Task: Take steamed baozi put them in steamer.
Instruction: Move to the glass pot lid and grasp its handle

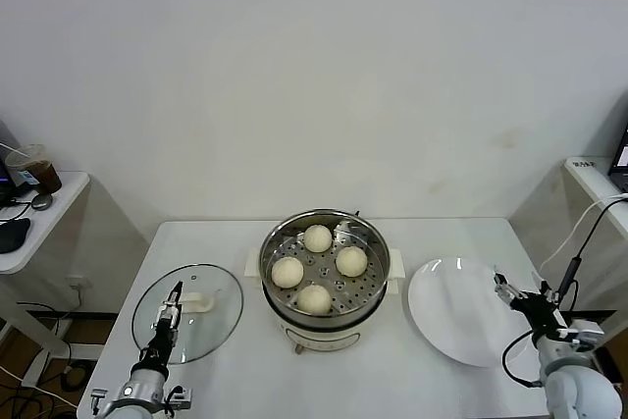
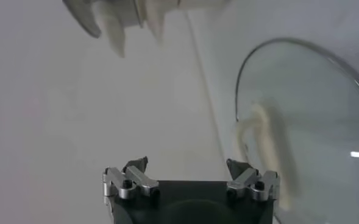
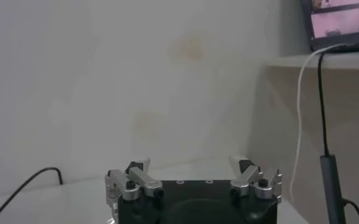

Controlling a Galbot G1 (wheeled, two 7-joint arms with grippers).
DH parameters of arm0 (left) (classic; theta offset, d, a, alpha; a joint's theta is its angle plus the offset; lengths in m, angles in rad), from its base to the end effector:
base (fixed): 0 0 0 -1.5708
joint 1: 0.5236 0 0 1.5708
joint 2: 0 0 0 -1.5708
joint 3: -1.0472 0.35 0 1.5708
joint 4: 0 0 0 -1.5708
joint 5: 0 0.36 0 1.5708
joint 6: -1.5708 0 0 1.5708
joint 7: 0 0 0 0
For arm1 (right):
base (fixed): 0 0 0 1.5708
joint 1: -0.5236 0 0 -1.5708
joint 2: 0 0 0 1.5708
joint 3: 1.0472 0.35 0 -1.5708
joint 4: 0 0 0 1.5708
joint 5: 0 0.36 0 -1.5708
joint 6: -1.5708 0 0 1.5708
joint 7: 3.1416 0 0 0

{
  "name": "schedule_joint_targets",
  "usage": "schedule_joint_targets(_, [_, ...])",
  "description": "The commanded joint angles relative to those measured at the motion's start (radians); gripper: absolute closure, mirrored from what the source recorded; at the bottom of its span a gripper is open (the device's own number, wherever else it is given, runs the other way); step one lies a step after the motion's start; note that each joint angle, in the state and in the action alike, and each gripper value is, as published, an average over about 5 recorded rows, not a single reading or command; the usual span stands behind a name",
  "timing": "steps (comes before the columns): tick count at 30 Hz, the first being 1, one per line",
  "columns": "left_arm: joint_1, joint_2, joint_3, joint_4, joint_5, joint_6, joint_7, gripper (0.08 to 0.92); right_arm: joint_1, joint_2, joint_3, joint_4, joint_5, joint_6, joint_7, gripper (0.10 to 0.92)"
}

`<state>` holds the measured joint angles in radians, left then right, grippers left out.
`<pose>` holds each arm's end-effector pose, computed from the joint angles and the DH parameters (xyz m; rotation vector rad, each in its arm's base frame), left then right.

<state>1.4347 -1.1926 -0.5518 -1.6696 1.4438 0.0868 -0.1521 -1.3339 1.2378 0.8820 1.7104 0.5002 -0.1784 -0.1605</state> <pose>0.2225 0.1255 -0.4025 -0.1080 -1.8501 -2.4136 0.2516 -0.2162 -0.3271 -0.1758 -2.9503 -0.2069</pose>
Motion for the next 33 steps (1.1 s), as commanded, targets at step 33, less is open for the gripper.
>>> schedule_joint_targets(33, [-0.184, -0.016, 0.046, 0.211, -0.065, 0.046, 0.017, 0.177, -0.002, 0.027, -0.012, -0.043, -0.063, 0.029, 0.015, 0.203])
